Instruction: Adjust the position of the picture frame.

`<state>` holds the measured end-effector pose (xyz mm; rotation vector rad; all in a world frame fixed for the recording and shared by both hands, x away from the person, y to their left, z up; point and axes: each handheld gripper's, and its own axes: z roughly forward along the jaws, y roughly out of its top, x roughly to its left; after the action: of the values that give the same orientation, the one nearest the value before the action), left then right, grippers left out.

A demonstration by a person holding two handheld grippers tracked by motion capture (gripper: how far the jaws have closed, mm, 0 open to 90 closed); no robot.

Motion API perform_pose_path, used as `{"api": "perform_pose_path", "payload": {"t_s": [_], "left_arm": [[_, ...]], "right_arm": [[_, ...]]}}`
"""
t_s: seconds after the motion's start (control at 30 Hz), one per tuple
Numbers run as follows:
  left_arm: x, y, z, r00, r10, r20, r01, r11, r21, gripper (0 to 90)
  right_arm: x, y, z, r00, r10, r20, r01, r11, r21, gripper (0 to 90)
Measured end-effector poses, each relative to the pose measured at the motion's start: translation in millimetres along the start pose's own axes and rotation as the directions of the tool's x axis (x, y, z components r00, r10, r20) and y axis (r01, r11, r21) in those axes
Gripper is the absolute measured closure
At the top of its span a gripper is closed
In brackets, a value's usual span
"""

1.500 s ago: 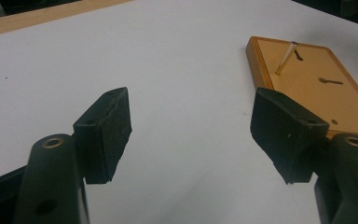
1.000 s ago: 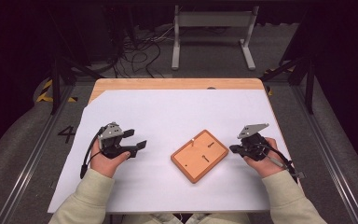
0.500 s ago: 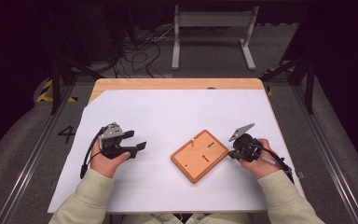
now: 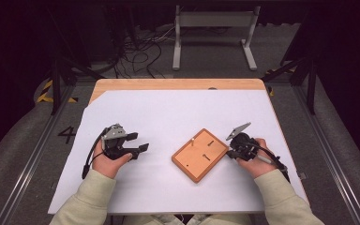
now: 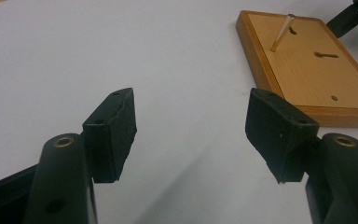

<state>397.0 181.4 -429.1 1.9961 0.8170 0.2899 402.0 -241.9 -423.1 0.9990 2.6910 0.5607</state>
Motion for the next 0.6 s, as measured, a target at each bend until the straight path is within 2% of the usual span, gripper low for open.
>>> {"api": "perform_pose_path", "payload": {"t_s": [0.33, 0.43, 0.6], "left_arm": [[0.9, -1.2, 2.4, 1.0000, -0.004, 0.007, 0.003, 0.9999, 0.012, 33.6], [1.0, -1.2, 2.5, 1.0000, -0.004, 0.006, 0.004, 0.9999, 0.012, 33.0], [0.7, -1.4, 2.6, 1.0000, -0.006, 0.007, 0.006, 0.9999, 0.016, 32.8]], "right_arm": [[-10.8, 21.4, 13.9, 0.9995, 0.026, 0.014, -0.026, 0.999, -0.030, 90.0], [-14.2, 29.4, 19.6, 0.9989, 0.035, 0.032, -0.033, 0.999, -0.043, 90.0], [-17.3, 43.7, 28.8, 0.9989, 0.025, 0.039, -0.022, 0.998, -0.064, 90.0]]}}
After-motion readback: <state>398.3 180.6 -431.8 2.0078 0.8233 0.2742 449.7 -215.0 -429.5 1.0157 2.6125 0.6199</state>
